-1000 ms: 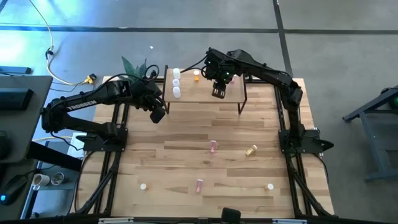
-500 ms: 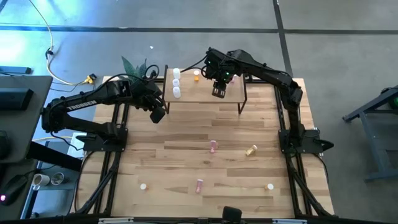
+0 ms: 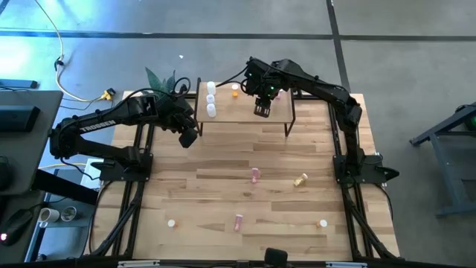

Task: Pick and place medicine bottles onto shelf by color
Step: Put the bottom yellow pill bottle on the shelf aligned with the other yellow pill bottle, then put the top pink pill bottle on the shelf aligned with other pink pill bottle

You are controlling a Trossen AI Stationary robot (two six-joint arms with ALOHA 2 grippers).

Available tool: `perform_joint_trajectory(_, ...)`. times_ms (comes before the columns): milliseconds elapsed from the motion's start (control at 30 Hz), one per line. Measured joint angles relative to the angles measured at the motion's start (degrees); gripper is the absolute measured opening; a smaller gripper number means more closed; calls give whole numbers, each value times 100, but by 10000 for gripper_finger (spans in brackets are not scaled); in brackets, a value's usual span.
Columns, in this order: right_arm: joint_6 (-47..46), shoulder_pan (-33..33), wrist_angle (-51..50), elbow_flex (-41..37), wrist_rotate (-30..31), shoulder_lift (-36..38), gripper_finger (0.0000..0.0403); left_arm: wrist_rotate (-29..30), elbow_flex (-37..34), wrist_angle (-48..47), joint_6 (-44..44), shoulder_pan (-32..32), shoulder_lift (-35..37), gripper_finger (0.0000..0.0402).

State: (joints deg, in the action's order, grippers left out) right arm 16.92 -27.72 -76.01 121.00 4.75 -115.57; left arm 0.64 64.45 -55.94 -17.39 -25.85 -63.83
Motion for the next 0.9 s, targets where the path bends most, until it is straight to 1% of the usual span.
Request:
perform_joint_trajectory(100,5,1,-1,0,0,0,147,0,0,0,0,1,0,200)
perform_joint_trajectory(200,-10,1,0,1,11,0,168,0,0,0,0,0,0,200)
perform_joint_trajectory(333,-45,10,20,1,192,0,186,0,-2,0,0,0,0,200)
perform_joint_trajectory(900,-343,15,-60,1,225,0,188,0,0,0,2,0,0,200)
